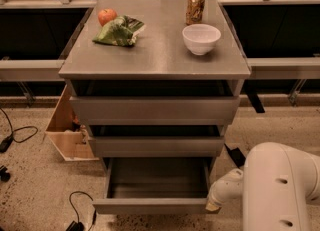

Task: Open bottom drawer

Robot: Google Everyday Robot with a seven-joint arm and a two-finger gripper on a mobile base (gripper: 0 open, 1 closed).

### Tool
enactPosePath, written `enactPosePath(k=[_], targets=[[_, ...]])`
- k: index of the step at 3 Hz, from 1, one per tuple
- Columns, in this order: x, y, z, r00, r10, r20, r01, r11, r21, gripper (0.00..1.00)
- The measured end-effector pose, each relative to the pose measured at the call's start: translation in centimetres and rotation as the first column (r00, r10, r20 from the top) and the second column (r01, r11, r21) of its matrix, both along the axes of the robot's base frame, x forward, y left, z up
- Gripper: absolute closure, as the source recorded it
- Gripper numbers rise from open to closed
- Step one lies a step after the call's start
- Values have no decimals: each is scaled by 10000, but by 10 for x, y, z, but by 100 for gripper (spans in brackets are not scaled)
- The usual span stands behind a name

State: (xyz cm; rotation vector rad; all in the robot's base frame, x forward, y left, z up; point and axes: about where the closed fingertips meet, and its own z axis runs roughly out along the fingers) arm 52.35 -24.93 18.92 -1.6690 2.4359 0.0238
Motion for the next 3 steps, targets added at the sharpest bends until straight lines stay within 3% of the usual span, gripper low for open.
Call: enactPosePath(k=[1,3], targets=[[-34,-3,-2,9984,14,-566,-15,10000,-18,100],[-56,-3,-2,9953,51,-972,-52,10000,-8,100]])
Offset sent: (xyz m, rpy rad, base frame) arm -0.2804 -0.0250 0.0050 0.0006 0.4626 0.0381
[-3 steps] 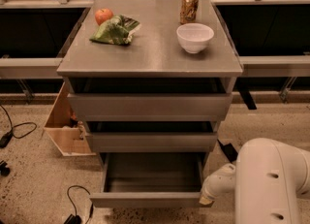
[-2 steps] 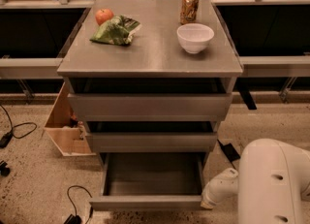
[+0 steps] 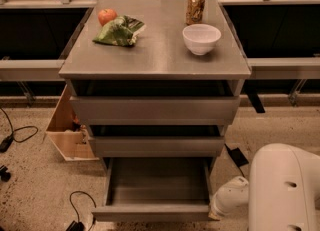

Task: Open bottom drawer

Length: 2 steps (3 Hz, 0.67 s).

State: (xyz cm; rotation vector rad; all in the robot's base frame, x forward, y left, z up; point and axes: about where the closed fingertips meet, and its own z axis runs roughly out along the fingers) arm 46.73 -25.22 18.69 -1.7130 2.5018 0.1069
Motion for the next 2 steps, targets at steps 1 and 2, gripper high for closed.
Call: enactPosePath(k=[1,2], targets=[[0,1,0,10000,0,0,0,10000,0,81],[0,1,0,10000,0,-1,0,10000,0,50]])
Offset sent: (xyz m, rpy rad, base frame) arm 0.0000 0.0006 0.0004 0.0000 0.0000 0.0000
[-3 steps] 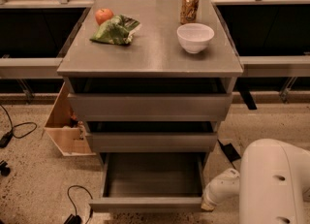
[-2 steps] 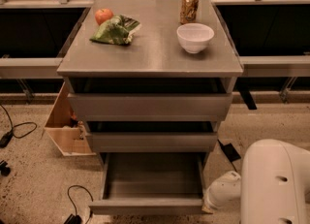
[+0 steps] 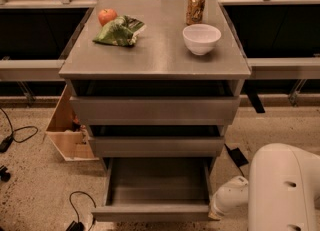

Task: Open bottom drawer

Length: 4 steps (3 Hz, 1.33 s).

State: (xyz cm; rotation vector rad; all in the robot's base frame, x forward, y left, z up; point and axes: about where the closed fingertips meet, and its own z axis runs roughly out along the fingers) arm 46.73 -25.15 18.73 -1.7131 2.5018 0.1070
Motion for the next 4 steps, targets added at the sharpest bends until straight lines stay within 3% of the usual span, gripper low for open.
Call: enactPosePath(k=[2,3,4], targets=[[0,0,0,10000,0,0,0,10000,0,4],[1,20,-15,9991,416,-116,-415,9991,90,0],[-1,55,-27,9953,955,-140,-945,9939,572,0]])
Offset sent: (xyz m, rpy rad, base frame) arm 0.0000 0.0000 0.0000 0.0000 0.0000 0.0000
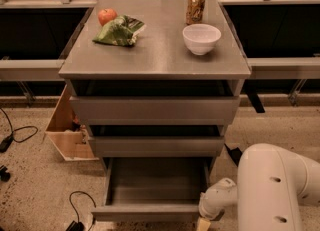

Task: Open bottom drawer

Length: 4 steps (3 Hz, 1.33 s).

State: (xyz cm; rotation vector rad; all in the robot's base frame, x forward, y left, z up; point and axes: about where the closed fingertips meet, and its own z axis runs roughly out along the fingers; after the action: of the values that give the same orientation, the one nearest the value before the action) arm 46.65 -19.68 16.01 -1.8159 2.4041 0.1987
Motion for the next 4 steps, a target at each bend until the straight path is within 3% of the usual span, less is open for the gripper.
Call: enactPosePath(k=[1,3,4], targets=[[-13,37,-11,9990,452,-19,-449,9958,802,0],[-16,43,-12,9982,603,-35,-597,9939,929,0],[-25,42,-12,9985,500,-243,-474,9941,980,19]])
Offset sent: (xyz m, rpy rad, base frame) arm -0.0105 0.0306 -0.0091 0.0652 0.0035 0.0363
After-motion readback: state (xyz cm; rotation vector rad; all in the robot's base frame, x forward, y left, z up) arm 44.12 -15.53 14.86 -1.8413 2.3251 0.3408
